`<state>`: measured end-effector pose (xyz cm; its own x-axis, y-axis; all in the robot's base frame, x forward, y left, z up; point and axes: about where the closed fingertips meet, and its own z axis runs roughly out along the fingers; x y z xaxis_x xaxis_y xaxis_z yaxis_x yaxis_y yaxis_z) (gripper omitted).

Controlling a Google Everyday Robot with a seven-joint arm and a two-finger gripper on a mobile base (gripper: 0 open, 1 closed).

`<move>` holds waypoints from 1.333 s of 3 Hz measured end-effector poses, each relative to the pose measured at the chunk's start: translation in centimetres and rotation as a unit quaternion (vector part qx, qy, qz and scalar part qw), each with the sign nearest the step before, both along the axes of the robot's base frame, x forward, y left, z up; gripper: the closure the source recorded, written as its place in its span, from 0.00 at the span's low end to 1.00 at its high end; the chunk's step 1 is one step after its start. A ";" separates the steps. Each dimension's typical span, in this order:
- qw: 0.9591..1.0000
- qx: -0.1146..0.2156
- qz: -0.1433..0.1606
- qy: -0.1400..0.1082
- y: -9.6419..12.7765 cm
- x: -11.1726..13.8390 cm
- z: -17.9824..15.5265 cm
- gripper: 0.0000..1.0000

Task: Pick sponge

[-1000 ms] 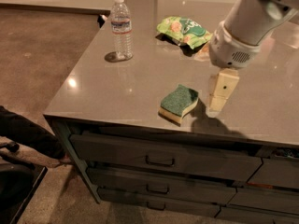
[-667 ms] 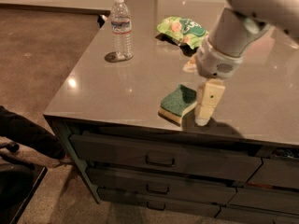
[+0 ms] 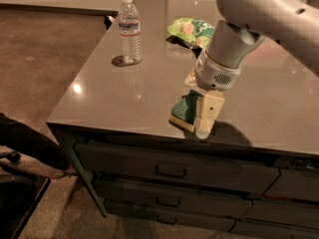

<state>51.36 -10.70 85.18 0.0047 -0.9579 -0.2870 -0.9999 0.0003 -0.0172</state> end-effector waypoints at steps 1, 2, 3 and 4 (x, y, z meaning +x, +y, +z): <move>1.000 0.007 -0.003 0.009 1.0 0.5 -0.1 0.15; 1.000 0.013 -0.007 0.015 1.4 1.0 0.2 0.46; 1.000 0.016 -0.014 0.018 1.0 1.4 0.6 0.77; 0.999 0.024 -0.023 0.007 0.2 2.1 2.3 0.98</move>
Offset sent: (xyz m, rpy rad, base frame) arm 0.0116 0.0178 0.0052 0.0307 0.0435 -0.0183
